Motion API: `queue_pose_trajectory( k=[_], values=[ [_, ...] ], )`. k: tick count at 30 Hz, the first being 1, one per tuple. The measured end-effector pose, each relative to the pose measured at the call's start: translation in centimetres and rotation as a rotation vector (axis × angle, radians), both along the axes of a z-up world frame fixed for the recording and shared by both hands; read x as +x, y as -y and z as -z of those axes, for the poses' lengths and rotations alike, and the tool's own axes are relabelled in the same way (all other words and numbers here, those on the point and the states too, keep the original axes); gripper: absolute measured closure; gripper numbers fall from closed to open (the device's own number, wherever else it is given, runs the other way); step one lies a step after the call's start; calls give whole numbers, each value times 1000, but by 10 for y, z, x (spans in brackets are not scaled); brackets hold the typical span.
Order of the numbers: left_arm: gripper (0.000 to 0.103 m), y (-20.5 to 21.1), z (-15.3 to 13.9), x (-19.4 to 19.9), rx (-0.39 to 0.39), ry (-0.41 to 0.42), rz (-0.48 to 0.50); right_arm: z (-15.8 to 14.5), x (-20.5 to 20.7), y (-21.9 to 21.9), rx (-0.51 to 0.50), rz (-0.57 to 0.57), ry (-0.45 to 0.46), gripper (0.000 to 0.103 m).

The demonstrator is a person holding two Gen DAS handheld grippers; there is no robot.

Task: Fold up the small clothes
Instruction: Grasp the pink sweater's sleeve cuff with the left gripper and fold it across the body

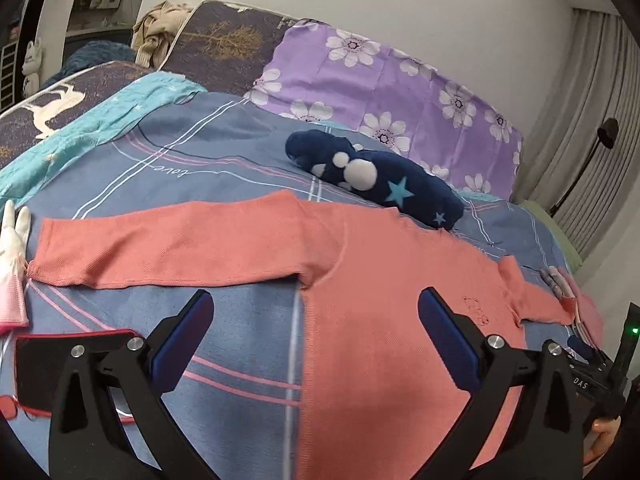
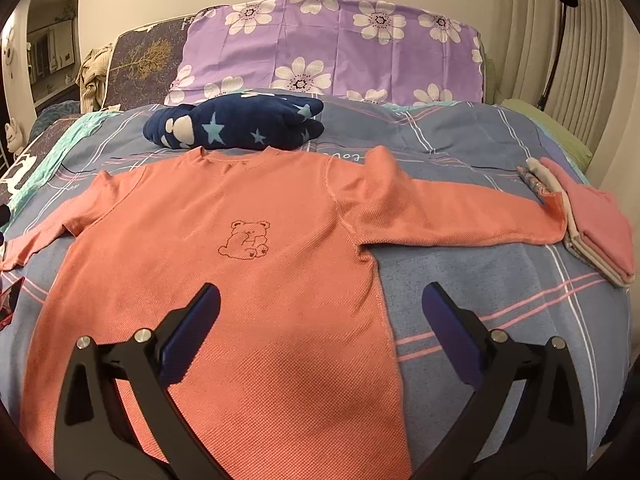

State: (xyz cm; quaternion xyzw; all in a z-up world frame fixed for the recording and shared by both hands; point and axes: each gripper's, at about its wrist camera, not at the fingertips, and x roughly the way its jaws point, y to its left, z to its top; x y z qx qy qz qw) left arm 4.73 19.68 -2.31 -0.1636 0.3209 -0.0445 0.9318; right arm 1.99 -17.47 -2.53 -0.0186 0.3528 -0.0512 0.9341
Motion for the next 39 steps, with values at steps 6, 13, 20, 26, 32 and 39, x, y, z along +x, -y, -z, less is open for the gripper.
queue_pose_trajectory(
  k=[6, 13, 20, 26, 32, 39],
  values=[
    [30, -108, 33, 6, -173, -133, -222, 5, -1, -1, -2, -2, -3, 2],
    [44, -195, 82, 10, -333, -282, -418, 10, 2, -2, 9, 0, -28, 2],
    [51, -228, 92, 36, -340, -276, -552, 10, 1, -4, 0, 8, -28, 2],
    [101, -183, 35, 65, -180, -165, -462, 10, 1, -5, -15, 14, -22, 2],
    [101, -35, -53, 101, -41, 52, -81, 10, 1, -6, -3, 6, -31, 2],
    [99, 139, -48, 125, 44, 69, 272, 9, -5, 10, 2, 42, -29, 2]
  ],
)
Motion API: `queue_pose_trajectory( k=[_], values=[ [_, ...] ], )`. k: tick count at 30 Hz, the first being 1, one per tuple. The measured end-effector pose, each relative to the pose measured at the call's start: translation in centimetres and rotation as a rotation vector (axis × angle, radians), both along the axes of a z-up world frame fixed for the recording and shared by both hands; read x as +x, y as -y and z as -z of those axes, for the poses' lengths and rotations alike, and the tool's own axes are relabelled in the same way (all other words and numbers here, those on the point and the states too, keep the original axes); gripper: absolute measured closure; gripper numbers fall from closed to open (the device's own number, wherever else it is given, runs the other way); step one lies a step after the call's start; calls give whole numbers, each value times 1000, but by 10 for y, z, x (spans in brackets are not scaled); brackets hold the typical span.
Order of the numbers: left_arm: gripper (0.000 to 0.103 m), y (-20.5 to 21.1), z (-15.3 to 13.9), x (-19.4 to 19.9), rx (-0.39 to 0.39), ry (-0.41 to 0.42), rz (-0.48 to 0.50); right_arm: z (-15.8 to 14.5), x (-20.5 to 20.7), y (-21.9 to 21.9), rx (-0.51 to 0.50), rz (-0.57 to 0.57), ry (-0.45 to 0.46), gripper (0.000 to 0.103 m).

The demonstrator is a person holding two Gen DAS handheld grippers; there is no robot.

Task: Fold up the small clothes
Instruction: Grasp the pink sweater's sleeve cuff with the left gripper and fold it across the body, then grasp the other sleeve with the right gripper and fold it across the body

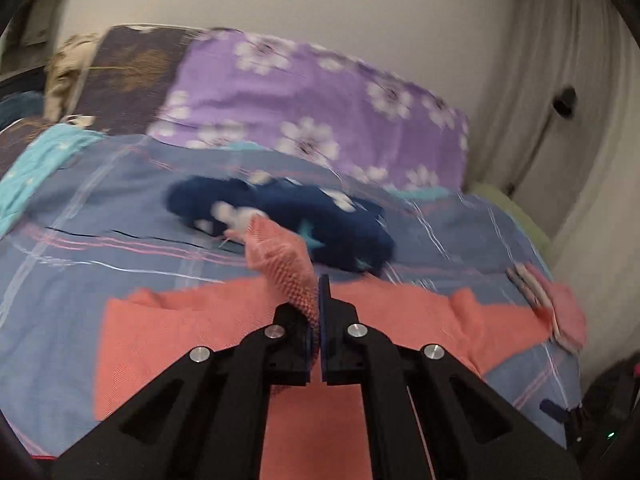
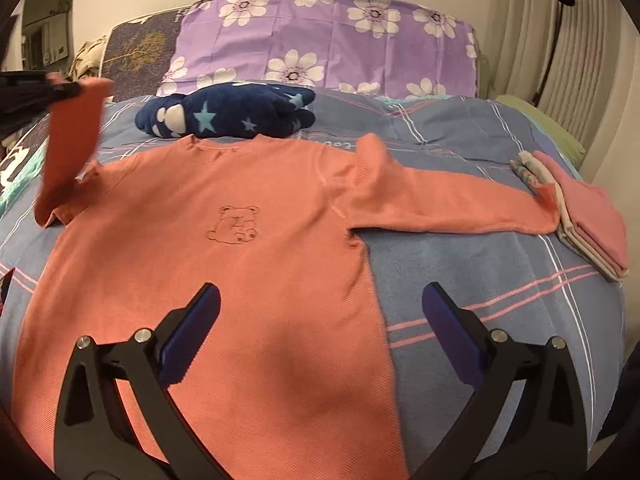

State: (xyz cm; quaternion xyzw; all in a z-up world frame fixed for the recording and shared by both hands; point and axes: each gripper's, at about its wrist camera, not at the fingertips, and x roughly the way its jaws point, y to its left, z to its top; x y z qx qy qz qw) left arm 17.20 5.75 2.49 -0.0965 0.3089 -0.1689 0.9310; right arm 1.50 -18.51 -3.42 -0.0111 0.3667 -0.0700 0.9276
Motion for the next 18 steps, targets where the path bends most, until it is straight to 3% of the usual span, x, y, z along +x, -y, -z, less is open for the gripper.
queue_pose_trajectory(
  k=[1, 3, 4, 7, 8, 9, 13, 16, 18],
  values=[
    [97, 16, 10, 3, 7, -22, 32, 0, 0, 4, 13, 2, -1, 2],
    [63, 40, 36, 4, 25, -97, 92, 0, 0, 11, 18, 7, -1, 6],
    [58, 42, 46, 3, 38, -115, 97, 0, 1, 13, 16, 7, -1, 12],
    [46, 36, 57, -15, 137, -72, 85, 1, 14, 18, 41, -20, -36, 52],
    [39, 31, 56, -21, 166, -53, 73, 1, 24, 18, 74, -43, -67, 73],
    [36, 25, 55, -28, 205, -28, 49, 2, 32, 17, 106, -64, -89, 79],
    [25, -9, 54, -49, 370, 19, -39, 3, 74, 4, 253, -184, -162, 79],
    [19, -43, 66, -61, 438, -13, -98, 12, 105, -18, 340, -278, -219, 54],
    [19, -69, 75, -58, 443, -63, -163, 22, 129, -30, 397, -300, -261, 49]
  ],
)
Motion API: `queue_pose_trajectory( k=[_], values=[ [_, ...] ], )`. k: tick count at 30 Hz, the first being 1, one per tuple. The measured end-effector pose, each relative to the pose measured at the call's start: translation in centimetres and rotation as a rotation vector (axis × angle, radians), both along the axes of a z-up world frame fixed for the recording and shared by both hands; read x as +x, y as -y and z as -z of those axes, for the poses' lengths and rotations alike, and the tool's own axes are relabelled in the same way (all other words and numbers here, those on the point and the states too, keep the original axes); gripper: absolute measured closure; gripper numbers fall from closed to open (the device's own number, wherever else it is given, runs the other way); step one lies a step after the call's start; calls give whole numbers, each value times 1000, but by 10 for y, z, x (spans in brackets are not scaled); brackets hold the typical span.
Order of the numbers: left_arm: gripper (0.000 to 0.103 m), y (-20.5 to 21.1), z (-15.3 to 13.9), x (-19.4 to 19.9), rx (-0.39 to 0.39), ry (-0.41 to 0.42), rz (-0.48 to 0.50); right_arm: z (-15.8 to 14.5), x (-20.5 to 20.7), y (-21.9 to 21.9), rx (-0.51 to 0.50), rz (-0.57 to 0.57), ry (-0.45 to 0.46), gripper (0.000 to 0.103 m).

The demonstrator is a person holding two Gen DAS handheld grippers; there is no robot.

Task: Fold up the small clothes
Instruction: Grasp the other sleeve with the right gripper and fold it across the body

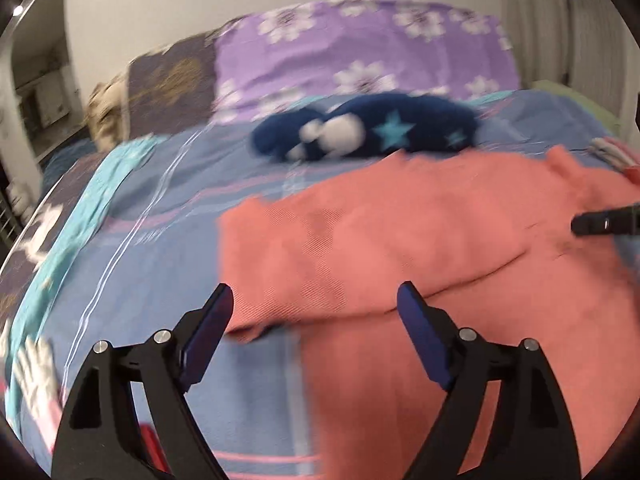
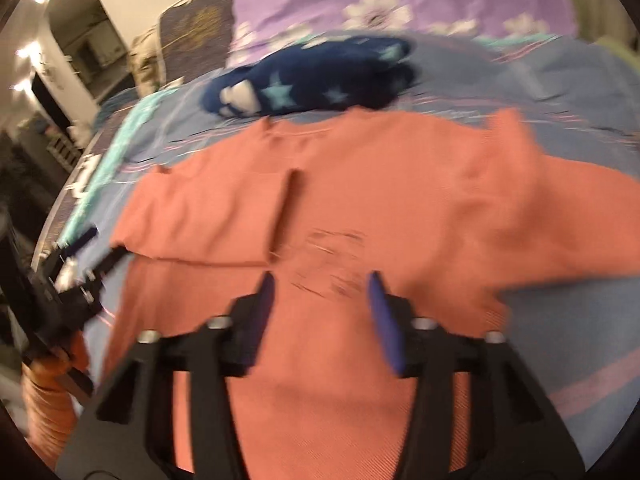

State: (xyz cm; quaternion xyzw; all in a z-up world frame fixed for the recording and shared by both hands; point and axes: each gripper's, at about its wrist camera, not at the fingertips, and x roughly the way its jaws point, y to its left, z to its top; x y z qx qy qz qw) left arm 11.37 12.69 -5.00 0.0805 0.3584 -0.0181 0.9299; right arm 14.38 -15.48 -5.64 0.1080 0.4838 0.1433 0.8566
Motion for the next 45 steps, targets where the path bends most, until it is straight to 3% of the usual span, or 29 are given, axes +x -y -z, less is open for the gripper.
queue_pose_trajectory(
  k=[4, 5, 6, 8, 10, 12, 13, 14, 16, 19, 22, 25, 30, 31, 33, 36, 38, 41, 45],
  values=[
    [19, -32, 6, 11, -99, -40, -86, 21, 36, -30, 20, -28, -61, 47],
    [18, -36, 9, 14, -108, -48, -103, 27, 44, -42, -14, -47, -63, 40],
    [17, -38, 10, 17, -106, -53, -105, 28, 47, -49, -40, -57, -46, 34],
    [15, -38, 15, 23, -94, -68, -102, 29, 52, -63, -103, -74, 4, 32],
    [15, -38, 20, 26, -81, -85, -110, 31, 55, -71, -142, -52, 32, 43],
    [14, -39, 25, 30, -92, -98, -120, 31, 58, -69, -114, -3, 49, 80],
    [14, -41, 28, 31, -105, -109, -128, 30, 60, -67, -81, -7, 41, 93],
    [13, -40, 30, 34, -115, -114, -133, 25, 62, -64, -16, -27, 27, 99],
    [13, -42, 32, 35, -128, -115, -137, 7, 58, -52, 59, -19, 77, 99],
    [10, -42, 28, 30, -135, -91, -130, -35, 44, -31, 72, 0, 218, 99],
    [8, -35, 25, 25, -112, -61, -108, -56, 36, -3, 30, 66, 277, 99],
    [8, -26, 28, 27, -74, -75, -89, -44, 40, 25, 0, 137, 229, 99],
    [8, -22, 35, 36, -51, -107, -99, -1, 54, 50, 39, 203, 94, 99],
    [13, -22, 34, 37, -46, -99, -109, 4, 54, 52, 40, 208, 83, 99],
    [42, -26, 32, 41, -34, -85, -153, 9, 51, 51, 45, 211, 73, 99],
    [58, -37, 32, 44, -113, -98, -169, 1, 45, 53, 78, 202, 97, 99],
    [58, -34, 34, 41, -84, -89, -166, -3, 42, 55, 50, 198, 110, 99],
    [56, -29, 35, 39, -47, -86, -156, 5, 43, 58, -67, 220, 84, 90],
    [53, -33, 30, 31, -50, -87, -138, 13, 34, 74, -27, 246, 60, 89]
  ],
)
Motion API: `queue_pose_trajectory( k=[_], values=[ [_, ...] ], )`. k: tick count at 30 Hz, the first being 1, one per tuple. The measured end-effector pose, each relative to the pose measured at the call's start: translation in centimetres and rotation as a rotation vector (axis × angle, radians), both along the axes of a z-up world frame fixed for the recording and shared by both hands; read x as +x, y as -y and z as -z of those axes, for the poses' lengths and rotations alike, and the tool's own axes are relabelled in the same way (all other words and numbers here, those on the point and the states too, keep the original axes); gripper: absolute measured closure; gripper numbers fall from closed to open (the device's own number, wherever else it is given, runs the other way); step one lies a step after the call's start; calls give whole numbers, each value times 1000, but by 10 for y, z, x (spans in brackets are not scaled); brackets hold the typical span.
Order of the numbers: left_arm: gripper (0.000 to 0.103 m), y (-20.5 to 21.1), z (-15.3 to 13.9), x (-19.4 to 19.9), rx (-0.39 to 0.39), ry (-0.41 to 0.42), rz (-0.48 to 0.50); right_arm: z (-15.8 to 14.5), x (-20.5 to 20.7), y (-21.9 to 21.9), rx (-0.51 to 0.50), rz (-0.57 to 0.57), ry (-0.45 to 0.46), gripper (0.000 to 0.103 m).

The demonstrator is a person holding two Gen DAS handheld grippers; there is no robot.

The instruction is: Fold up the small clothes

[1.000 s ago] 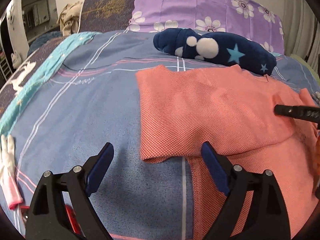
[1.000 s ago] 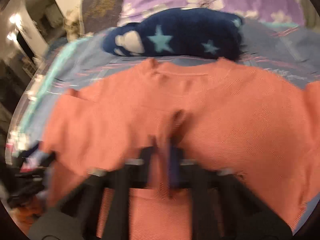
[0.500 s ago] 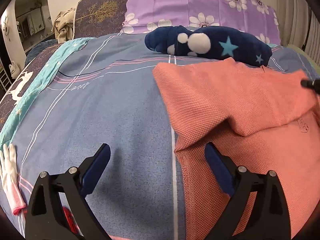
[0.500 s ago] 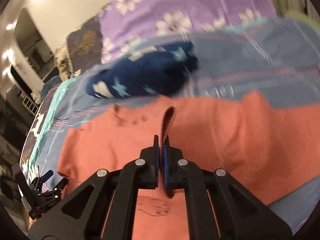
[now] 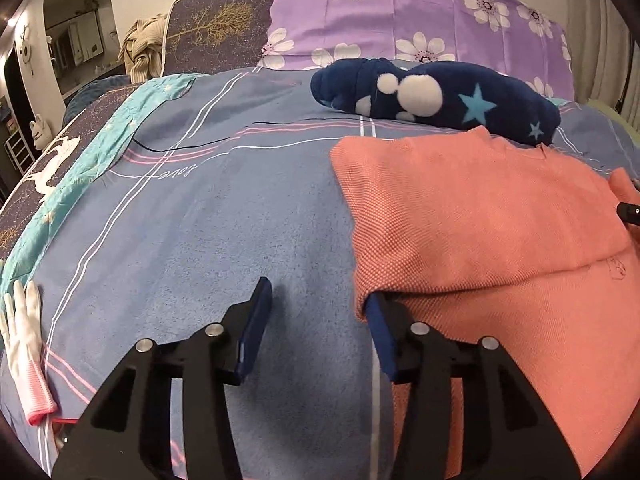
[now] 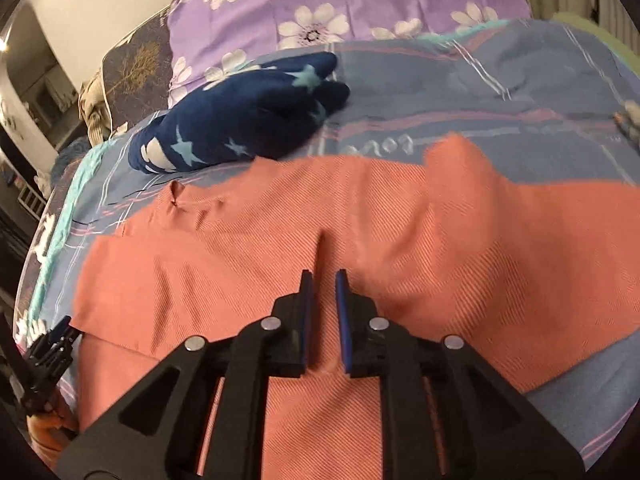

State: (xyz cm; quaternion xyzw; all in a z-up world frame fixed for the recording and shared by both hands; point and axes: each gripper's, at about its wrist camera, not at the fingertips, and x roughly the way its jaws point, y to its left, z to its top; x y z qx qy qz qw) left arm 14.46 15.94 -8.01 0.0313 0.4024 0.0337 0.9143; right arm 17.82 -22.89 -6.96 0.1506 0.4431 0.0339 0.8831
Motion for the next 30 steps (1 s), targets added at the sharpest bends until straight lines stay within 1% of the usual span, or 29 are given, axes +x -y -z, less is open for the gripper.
queue_pose_trajectory(
  k=[1, 2, 3, 5, 7, 8, 9, 10, 11, 12, 13, 14, 15, 17, 20, 21, 22, 23, 24, 25, 26, 27, 28, 29, 30],
  values=[
    [54, 0, -3, -3, 5, 5, 4, -2, -5, 1, 9, -8, 10, 89],
    [60, 0, -9, -9, 7, 19, 11, -5, -8, 0, 11, -23, 21, 89],
    [77, 0, -16, -13, -3, 36, 20, -9, -12, -4, 14, -53, 41, 89],
    [91, 2, -34, -16, -52, 80, 45, -15, -17, -15, 51, -129, 68, 89],
    [91, 8, -49, -14, -86, 126, 66, -15, -16, -27, 87, -181, 64, 89],
    [91, 16, -54, -10, -92, 140, 89, -11, -13, -33, 75, -189, 45, 89],
    [91, 24, -55, -4, -92, 139, 108, -6, -11, -39, 46, -181, 22, 89],
    [91, 31, -52, 4, -98, 125, 127, 6, -7, -43, -15, -159, -28, 89],
    [91, 41, -43, 15, -104, 87, 151, 20, -3, -45, -54, -144, -76, 89],
    [89, 49, -29, 27, -89, 37, 162, 26, -4, -45, -50, -139, -47, 91],
    [87, 55, -12, 35, -55, -8, 152, 27, -6, -45, -56, -138, -14, 92],
    [83, 59, 13, 45, -24, -73, 139, 27, -9, -49, -89, -157, 4, 92],
    [83, 59, 19, 45, -25, -57, 139, 26, -10, -52, -116, -168, 7, 92],
    [80, 57, 13, 43, -40, -42, 136, 25, -13, -56, -147, -177, 11, 91],
    [80, 54, 17, 43, -61, -41, 137, 16, -20, -44, -75, -169, 1, 91],
    [79, 54, 15, 43, -69, -40, 136, 8, -27, -30, -30, -132, 14, 87],
    [79, 53, 14, 43, -76, -38, 134, -2, -37, -12, -30, -67, 45, 81],
    [75, 52, 10, 41, -90, -34, 130, -12, -48, 9, -63, 10, 85, 69],
    [66, 52, 4, 38, -120, -27, 131, -19, -56, 24, -102, 70, 116, 64],
    [59, 54, -4, 36, -157, -8, 144, -27, -66, 44, -156, 142, 140, 63],
    [49, 57, -12, 33, -175, 10, 156, -34, -75, 68, -215, 229, 150, 63],
    [45, 62, -20, 29, -176, 35, 172, -39, -84, 93, -247, 316, 143, 62],
    [45, 67, -28, 28, -163, 56, 188, -40, -91, 114, -238, 379, 132, 62],
    [45, 77, -34, 27, -143, 73, 210, -40, -98, 135, -203, 438, 122, 62],
    [45, 84, -36, 28, -134, 76, 229, -37, -109, 161, -128, 507, 111, 62]
  ],
)
